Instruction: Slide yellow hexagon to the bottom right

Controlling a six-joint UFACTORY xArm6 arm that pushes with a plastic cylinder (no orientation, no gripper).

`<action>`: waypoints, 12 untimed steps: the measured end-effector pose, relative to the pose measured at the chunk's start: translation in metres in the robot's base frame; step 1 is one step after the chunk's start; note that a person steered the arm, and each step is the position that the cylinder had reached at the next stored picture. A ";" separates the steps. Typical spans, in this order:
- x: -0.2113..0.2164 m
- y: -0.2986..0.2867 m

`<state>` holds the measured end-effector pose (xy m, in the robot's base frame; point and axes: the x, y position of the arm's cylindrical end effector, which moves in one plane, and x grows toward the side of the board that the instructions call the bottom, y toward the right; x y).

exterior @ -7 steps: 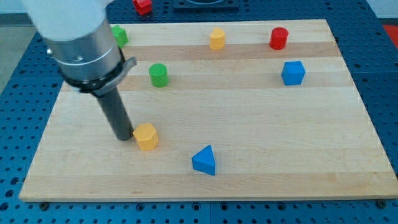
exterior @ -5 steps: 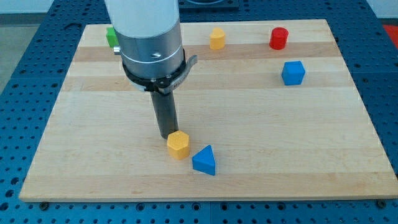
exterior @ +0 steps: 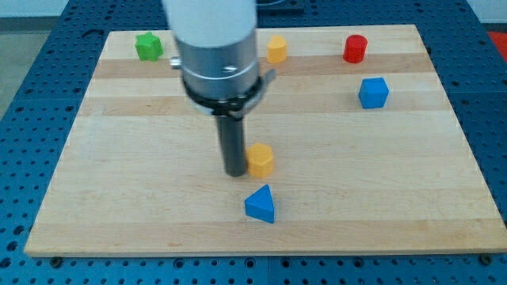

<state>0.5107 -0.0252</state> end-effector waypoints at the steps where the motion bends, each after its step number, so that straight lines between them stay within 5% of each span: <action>1: -0.013 0.033; 4: -0.044 0.062; 6: 0.015 0.147; 8: -0.033 0.134; 9: -0.034 0.189; 11: 0.065 0.235; 12: 0.019 0.237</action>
<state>0.5299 0.2115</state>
